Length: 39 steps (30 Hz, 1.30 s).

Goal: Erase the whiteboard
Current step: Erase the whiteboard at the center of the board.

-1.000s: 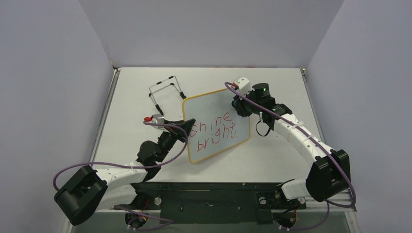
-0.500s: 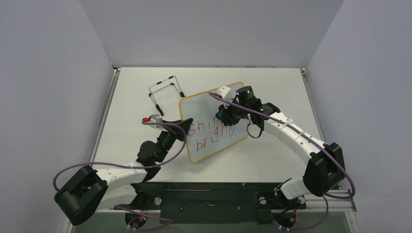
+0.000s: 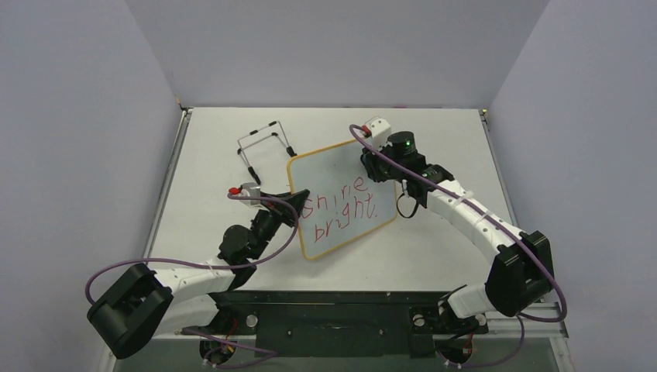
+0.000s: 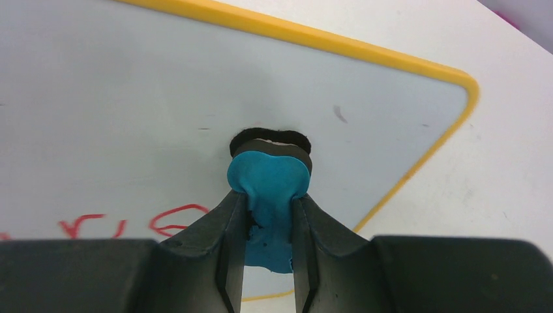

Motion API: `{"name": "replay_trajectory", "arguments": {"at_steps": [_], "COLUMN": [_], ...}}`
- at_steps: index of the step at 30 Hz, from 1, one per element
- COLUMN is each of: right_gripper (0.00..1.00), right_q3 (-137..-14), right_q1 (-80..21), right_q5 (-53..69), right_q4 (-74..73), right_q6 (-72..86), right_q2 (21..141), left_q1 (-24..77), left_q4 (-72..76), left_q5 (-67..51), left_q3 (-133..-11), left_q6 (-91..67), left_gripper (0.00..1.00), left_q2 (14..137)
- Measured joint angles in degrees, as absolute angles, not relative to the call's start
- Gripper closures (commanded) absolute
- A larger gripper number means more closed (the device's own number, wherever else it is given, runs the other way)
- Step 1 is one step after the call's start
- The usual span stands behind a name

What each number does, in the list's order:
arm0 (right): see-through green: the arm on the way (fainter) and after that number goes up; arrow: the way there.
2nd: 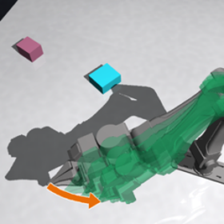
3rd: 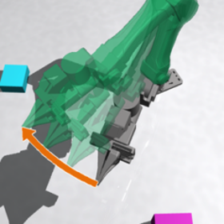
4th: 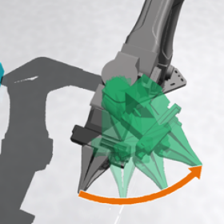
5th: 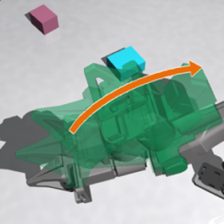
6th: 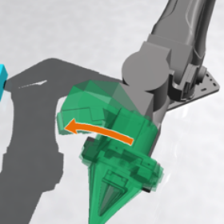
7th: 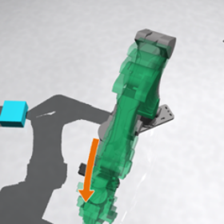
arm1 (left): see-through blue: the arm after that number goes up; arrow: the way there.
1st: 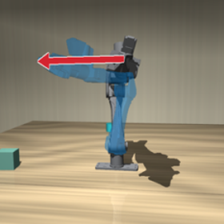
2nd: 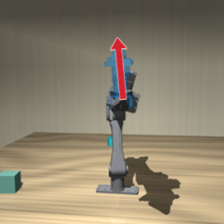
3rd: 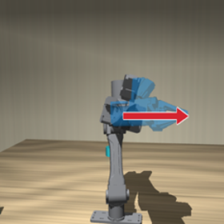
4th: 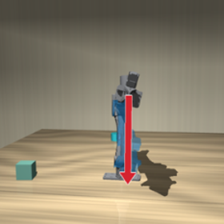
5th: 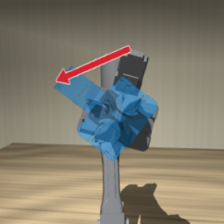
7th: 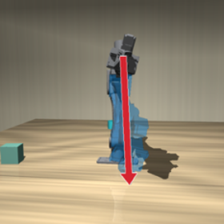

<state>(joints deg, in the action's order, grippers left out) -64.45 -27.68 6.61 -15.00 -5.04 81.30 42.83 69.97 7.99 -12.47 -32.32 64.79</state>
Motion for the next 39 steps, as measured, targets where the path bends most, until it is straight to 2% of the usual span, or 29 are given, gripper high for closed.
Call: {"name": "replay_trajectory", "arguments": {"at_steps": [8, 19, 29, 34, 39], "right_gripper": [1.00, 1.00, 1.00, 1.00, 1.00], "right_q3": [-65.58, -65.69, -69.17, -69.17, -68.97], "right_q1": [-33.78, -26.92, -38.13, -36.12, -27.88], "right_q5": [14.37, 11.60, 25.47, 25.45, 22.55], "right_q4": [-15.07, -13.91, -17.82, -18.74, -19.07], "right_q6": [-5.19, -0.89, -5.58, -5.91, -6.87], "right_q2": [81.01, 81.03, 81.67, 81.67, 81.67], "left_q1": [42.76, 42.87, 42.98, 43.05, 43.16], "left_q4": [69.63, 70.37, 70.63, 70.57, 70.19], "left_q5": [9.47, 7.60, 8.19, 8.21, 8.16], "left_q3": [-12.45, -12.45, -12.45, -12.45, -11.86], "left_q6": [-33.17, -32.80, -33.56, -33.52, -33.19], "left_gripper": [1.00, 1.00, 1.00, 1.00, 1.00], "left_q2": [65.19, 65.95, 66.78, 66.70, 65.54]}}
